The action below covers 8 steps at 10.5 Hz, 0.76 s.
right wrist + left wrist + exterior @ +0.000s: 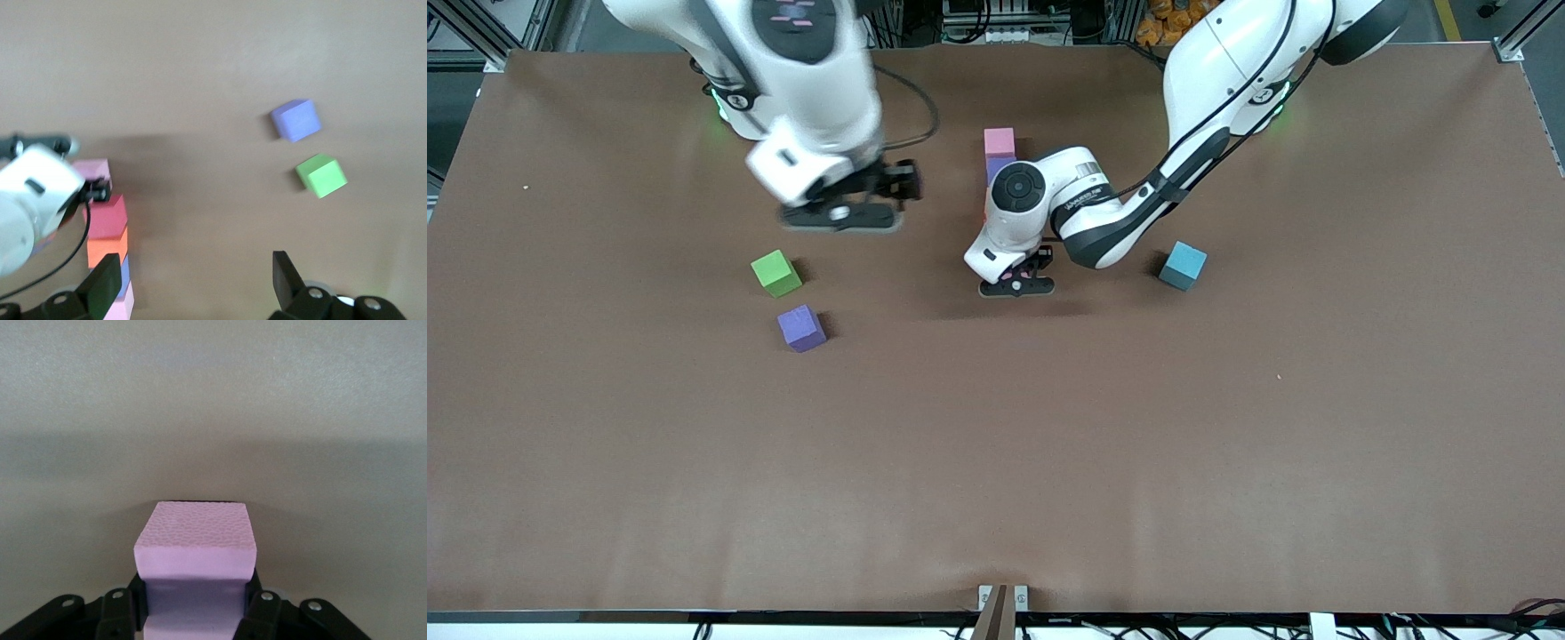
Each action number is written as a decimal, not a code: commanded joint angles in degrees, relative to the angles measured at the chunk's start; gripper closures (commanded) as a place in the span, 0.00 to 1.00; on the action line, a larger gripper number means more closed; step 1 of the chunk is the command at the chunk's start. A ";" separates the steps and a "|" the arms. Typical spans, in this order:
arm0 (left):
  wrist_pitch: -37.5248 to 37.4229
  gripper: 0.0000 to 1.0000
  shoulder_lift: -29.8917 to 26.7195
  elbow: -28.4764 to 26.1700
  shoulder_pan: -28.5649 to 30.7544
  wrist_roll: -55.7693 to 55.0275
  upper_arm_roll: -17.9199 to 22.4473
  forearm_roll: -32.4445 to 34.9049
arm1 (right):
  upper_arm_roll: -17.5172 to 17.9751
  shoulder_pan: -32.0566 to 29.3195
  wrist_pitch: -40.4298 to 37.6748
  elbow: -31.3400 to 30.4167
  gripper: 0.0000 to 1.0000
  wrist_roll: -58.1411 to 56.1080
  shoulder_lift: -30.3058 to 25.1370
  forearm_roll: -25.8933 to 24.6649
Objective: Arrange blocks into number 1
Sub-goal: 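Place the pink cube below the red cube while the right gripper withdraws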
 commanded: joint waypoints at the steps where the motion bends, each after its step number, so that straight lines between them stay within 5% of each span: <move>1: -0.27 1.00 0.16 1.25 -1.66 -1.72 1.07 -0.88 | 0.35 -8.60 -1.12 3.98 0.00 -8.72 1.23 0.91; 5: -0.27 1.00 0.16 0.99 -2.27 -2.08 0.98 -0.97 | 0.61 -24.07 -1.12 5.13 0.00 -17.59 0.44 1.00; 8: -0.27 1.00 0.16 0.99 -3.06 -2.69 1.07 -1.06 | 0.44 -29.46 -1.12 5.13 0.00 -22.20 -0.96 0.65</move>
